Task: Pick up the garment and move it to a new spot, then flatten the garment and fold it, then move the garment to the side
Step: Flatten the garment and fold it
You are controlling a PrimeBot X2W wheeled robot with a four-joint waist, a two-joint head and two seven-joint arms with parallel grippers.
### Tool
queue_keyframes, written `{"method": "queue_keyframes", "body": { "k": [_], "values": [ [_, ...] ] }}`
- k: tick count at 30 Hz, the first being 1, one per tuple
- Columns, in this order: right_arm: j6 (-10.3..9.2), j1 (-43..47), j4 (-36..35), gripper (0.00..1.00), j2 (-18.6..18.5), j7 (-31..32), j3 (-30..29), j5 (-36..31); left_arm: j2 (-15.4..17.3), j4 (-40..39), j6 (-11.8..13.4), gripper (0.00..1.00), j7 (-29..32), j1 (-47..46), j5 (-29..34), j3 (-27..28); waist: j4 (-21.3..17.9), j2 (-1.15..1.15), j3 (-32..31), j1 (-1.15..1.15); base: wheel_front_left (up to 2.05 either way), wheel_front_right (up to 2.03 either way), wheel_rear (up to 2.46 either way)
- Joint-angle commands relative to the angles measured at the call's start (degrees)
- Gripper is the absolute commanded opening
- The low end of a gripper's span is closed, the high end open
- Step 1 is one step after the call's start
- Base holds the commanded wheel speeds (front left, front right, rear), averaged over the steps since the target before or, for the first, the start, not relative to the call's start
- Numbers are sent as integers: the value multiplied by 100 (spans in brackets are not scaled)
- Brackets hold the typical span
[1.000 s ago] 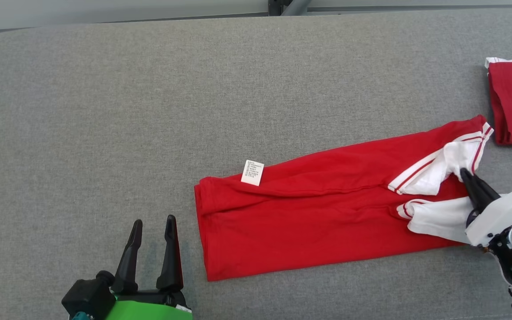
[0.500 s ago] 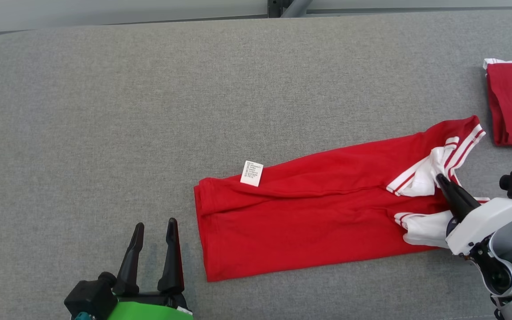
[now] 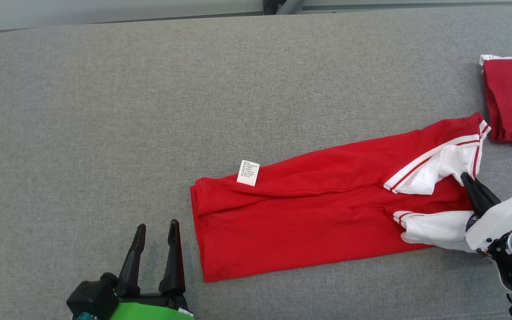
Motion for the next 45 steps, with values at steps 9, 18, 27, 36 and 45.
{"method": "queue_keyframes", "body": {
  "k": [9, 18, 27, 36, 45],
  "values": [
    [-5, -172, 250, 0, -80, -28, -161, -232, -1, 5, -30, 100, -16, -76, 109, 31, -22, 21, 23, 0, 0, 0, 0],
    [-7, -273, 781, 100, -55, -310, -432, -720, -1, 52, -24, 100, -16, -7, 129, 69, 21, 21, -81, 0, 0, 0, 0],
    [-6, 6, 427, 100, -8, -1142, -761, -1736, -1, -61, 16, 100, -16, 347, 278, 310, -130, 21, -571, 0, 0, 0, 0],
    [-6, 775, -675, 100, 419, -1773, -1015, -2319, 0, -205, -37, 100, -16, 671, 468, 598, -225, 21, -852, 0, 0, 0, 0],
    [-8, 1548, -1095, 100, 699, -1956, -1003, -2700, 0, -261, 32, 100, -15, 781, 352, 548, -205, 21, -889, 0, 0, 0, 0]
  ]
}}
